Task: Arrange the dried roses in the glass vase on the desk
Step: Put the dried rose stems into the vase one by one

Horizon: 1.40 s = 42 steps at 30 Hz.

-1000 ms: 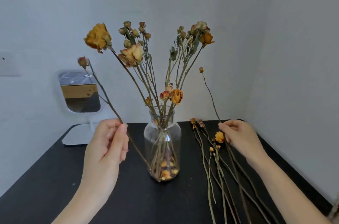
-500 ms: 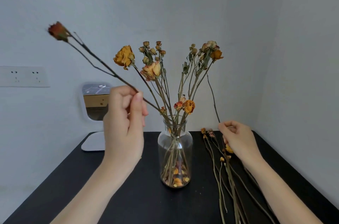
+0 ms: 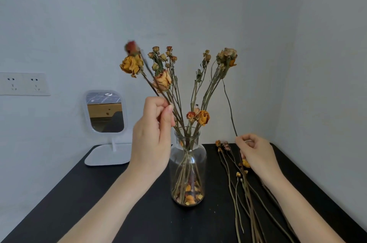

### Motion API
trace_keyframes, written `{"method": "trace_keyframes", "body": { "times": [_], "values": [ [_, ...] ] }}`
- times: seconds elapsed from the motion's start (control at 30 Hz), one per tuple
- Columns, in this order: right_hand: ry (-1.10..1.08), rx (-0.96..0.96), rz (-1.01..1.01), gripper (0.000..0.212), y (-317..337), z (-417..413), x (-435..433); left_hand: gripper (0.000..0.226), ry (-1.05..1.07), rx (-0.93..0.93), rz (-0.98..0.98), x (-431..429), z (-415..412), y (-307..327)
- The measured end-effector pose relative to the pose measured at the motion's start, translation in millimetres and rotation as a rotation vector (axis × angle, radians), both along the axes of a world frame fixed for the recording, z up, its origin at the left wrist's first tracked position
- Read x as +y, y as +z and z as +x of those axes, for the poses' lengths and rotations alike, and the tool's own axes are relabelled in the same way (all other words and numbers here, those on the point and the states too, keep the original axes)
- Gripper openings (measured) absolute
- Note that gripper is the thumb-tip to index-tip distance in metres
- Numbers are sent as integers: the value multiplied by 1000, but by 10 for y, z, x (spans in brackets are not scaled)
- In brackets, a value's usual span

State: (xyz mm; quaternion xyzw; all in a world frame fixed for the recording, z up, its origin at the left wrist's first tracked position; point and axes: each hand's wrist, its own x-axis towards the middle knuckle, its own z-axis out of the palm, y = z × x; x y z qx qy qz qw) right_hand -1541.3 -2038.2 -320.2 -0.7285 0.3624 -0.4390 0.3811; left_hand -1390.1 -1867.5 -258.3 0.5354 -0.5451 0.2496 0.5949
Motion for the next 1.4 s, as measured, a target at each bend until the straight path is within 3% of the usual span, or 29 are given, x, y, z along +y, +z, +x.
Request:
{"method": "trace_keyframes", "body": {
  "times": [0.13,0.3,0.57,0.83,1.1,1.4],
  "values": [
    [-9,15,-3,11,-24,14,4,4,-31,-55,86,-117,-38,-20],
    [-9,28,-3,8,-42,12,-8,26,60,-88,138,-242,12,-43],
    [-20,50,-3,8,-61,49,-8,16,218,-138,312,-353,67,-191],
    [-23,57,10,8,-74,49,-31,50,31,54,-6,-283,-158,91],
    [-26,74,1,9,-90,67,-43,14,-35,51,-170,-282,-287,367],
    [-22,74,14,10,-119,85,-48,21,12,99,-38,-394,-96,109]
  ]
}}
